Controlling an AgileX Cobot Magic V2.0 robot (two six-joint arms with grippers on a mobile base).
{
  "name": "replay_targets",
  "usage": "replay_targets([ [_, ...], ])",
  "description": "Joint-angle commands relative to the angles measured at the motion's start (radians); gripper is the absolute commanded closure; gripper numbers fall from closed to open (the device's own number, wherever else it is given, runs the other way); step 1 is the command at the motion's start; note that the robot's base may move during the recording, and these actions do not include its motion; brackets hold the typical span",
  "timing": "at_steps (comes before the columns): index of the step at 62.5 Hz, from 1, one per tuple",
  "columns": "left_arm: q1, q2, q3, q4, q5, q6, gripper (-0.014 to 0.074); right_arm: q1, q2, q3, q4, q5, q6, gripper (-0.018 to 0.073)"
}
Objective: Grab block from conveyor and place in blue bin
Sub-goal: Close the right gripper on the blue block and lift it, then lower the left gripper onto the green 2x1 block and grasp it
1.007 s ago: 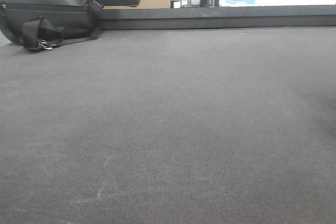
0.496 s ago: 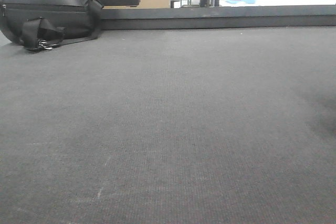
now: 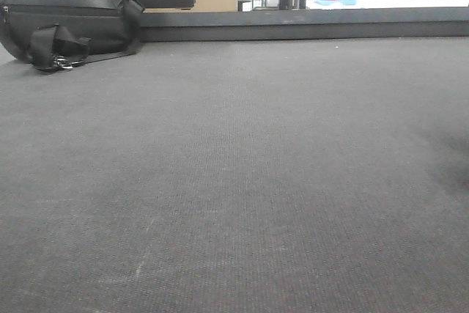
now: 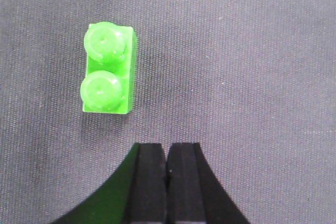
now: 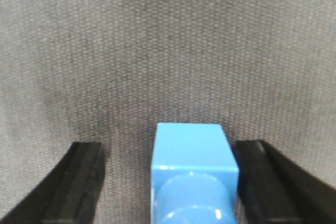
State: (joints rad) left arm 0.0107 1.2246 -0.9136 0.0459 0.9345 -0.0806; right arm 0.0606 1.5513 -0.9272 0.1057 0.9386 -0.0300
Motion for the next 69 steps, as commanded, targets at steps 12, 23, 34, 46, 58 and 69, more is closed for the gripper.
replay_targets([
  [12, 0.005, -0.001, -0.011, -0.011, -0.02, -0.009, 0.0708, -0.006, 0.001, 0.002, -0.012, 0.026, -0.005, 0.0719],
  [23, 0.014, 0.01, -0.036, -0.002, -0.003, 0.023, 0.0708, -0.006, -0.002, 0.002, -0.012, 0.06, -0.005, 0.0718],
  [34, 0.124, 0.113, -0.167, 0.018, 0.147, 0.137, 0.0708, -0.006, -0.027, 0.0, -0.012, 0.065, -0.005, 0.0721],
  [46, 0.186, 0.226, -0.228, 0.013, 0.135, 0.156, 0.0708, -0.006, -0.039, 0.0, -0.009, 0.048, -0.005, 0.0721],
  [58, 0.164, 0.264, -0.228, 0.009, 0.119, 0.158, 0.0695, -0.006, -0.039, 0.0, -0.004, 0.041, -0.005, 0.0721],
  [69, 0.145, 0.264, -0.228, 0.007, 0.055, 0.158, 0.0414, -0.006, -0.039, 0.0, 0.007, 0.045, -0.005, 0.0721],
])
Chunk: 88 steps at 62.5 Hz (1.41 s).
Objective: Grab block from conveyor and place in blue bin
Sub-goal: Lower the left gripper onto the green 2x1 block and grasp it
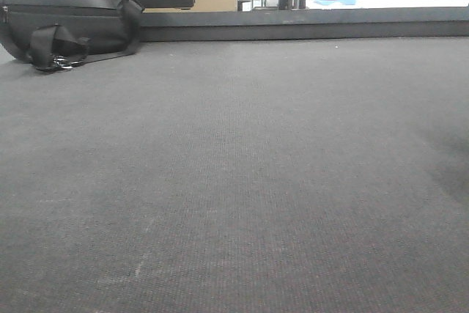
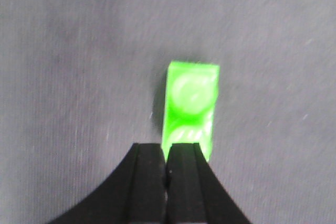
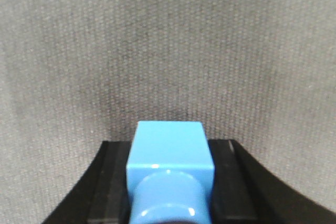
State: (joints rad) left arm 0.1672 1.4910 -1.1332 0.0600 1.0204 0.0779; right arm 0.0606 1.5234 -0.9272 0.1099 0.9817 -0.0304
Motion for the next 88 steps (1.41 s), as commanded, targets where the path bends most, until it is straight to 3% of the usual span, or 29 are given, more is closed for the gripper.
replay_targets([
  [1, -0.011, 0.0, -0.008, -0.007, -0.036, 0.0, 0.0388, -0.006, -0.011, 0.0, 0.003, 0.002, -0.004, 0.0721],
  [7, -0.011, 0.016, -0.008, -0.019, -0.062, 0.0, 0.0247, -0.006, -0.011, 0.0, 0.003, 0.009, -0.004, 0.0721],
  [13, -0.011, 0.055, -0.008, -0.019, -0.073, 0.002, 0.0185, -0.006, -0.011, 0.0, 0.003, 0.004, -0.004, 0.0721],
  [24, -0.011, 0.144, -0.008, -0.019, -0.073, 0.007, 0.0207, -0.006, -0.011, 0.0, 0.003, 0.004, -0.004, 0.0721],
  [31, -0.011, 0.188, -0.008, -0.068, -0.065, 0.082, 0.0232, -0.006, -0.011, 0.0, 0.003, 0.002, -0.004, 0.0721],
  [51, -0.011, 0.209, -0.008, -0.053, -0.069, 0.081, 0.0251, -0.006, -0.011, 0.0, 0.003, 0.002, -0.004, 0.0721],
  [59, -0.011, 0.209, -0.008, -0.06, -0.067, 0.081, 0.0386, -0.006, -0.022, -0.014, 0.003, 0.013, -0.004, 0.0721],
  [69, -0.011, 0.209, -0.008, -0.085, -0.062, 0.081, 0.0706, -0.006, -0.095, -0.071, 0.007, 0.024, -0.004, 0.0721],
  [88, -0.011, 0.133, -0.015, -0.12, -0.074, 0.077, 0.0708, -0.006, -0.237, -0.15, 0.021, -0.047, -0.004, 0.0721],
])
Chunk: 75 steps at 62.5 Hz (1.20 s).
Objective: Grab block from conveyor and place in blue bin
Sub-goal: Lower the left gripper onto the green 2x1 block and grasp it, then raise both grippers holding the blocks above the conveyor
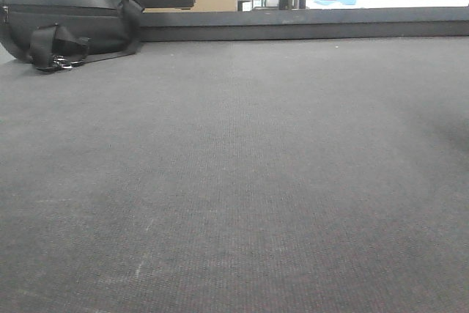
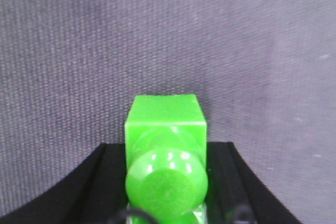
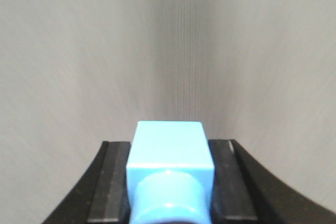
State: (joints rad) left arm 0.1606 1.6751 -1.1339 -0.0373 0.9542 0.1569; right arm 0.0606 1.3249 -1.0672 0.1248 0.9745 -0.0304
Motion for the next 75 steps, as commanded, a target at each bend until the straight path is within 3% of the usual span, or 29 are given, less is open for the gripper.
replay_targets([
  [1, -0.004, -0.061, -0.015, -0.032, -0.008, -0.002, 0.0708, -0.006, -0.044, -0.01, 0.009, -0.045, -0.004, 0.0721],
  [12, -0.028, -0.219, -0.017, -0.155, -0.072, -0.002, 0.0708, -0.006, -0.079, -0.01, 0.048, -0.073, -0.004, 0.0721],
  [20, -0.105, -0.345, -0.017, -0.158, -0.199, -0.012, 0.0708, -0.001, -0.102, -0.008, 0.071, -0.13, -0.004, 0.0721],
  [35, -0.187, -0.524, 0.018, -0.144, -0.435, -0.037, 0.0708, 0.04, -0.214, 0.114, 0.071, -0.421, -0.022, 0.0721],
  [42, -0.187, -0.602, 0.104, -0.133, -0.612, -0.037, 0.0708, 0.04, -0.278, 0.204, 0.071, -0.567, -0.022, 0.0721],
  [48, -0.187, -0.658, 0.184, -0.133, -0.687, -0.037, 0.0708, 0.04, -0.328, 0.266, 0.071, -0.649, -0.022, 0.0721],
  [59, -0.182, -0.759, 0.344, -0.133, -0.742, -0.037, 0.0708, 0.04, -0.408, 0.356, 0.069, -0.691, -0.022, 0.0721],
  [75, -0.124, -0.914, 0.504, -0.133, -0.743, -0.037, 0.0708, 0.04, -0.611, 0.396, 0.054, -0.689, -0.022, 0.0721],
])
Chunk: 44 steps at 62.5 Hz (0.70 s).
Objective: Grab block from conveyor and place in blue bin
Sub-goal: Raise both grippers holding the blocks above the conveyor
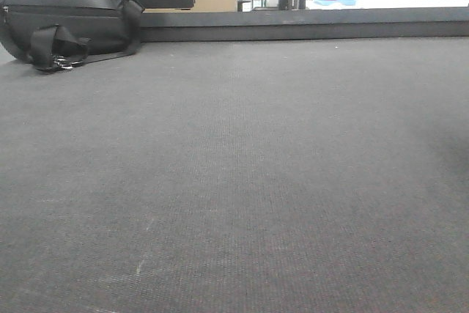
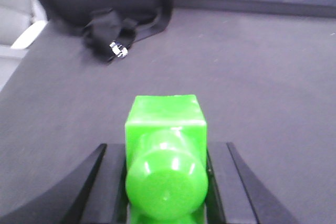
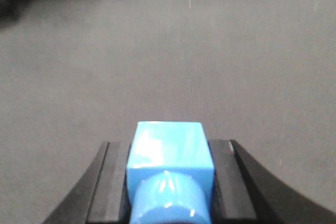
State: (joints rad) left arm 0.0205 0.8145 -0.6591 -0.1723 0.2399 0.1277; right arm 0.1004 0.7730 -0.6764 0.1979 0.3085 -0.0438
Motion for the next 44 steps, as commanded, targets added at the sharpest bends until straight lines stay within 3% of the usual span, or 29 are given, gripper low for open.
replay_targets([
  [1, 0.02, -0.066, 0.034, 0.002, -0.026, -0.008, 0.0708, 0.001, -0.069, 0.005, -0.02, -0.023, -0.009, 0.0721],
  [18, 0.057, -0.249, 0.05, 0.002, -0.019, -0.008, 0.0708, 0.001, -0.22, 0.005, -0.021, -0.025, -0.009, 0.0721],
  [44, 0.057, -0.304, 0.05, 0.002, -0.026, -0.008, 0.0708, 0.001, -0.262, 0.005, -0.021, -0.032, -0.009, 0.0721],
])
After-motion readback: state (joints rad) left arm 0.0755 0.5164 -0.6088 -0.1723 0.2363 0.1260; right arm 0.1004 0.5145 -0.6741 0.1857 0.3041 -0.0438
